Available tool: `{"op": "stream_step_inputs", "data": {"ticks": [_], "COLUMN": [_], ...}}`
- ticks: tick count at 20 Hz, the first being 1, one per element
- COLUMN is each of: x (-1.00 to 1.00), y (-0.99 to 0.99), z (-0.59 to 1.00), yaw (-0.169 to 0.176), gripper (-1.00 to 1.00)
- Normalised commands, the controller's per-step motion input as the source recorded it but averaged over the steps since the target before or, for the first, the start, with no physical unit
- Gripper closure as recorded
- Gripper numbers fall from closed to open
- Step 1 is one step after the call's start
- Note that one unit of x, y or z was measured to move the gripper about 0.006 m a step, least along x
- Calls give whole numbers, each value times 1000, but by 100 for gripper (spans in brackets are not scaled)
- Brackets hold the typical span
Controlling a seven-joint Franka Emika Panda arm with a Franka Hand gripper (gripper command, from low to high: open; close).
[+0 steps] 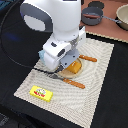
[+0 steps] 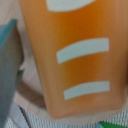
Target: Interact with the objects in diverse but meaningful ways.
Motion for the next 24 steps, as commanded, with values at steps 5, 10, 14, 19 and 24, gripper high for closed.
{"op": "stream_step_inputs", "data": {"ticks": [5,10,14,19,24], "x": [40,-13,-179,-150,-33], "y": [0,106,279,291,331], "z": [-28,374,669,794,772], "yaw": [9,15,39,40,55], "gripper": [100,100,100,100,100]}}
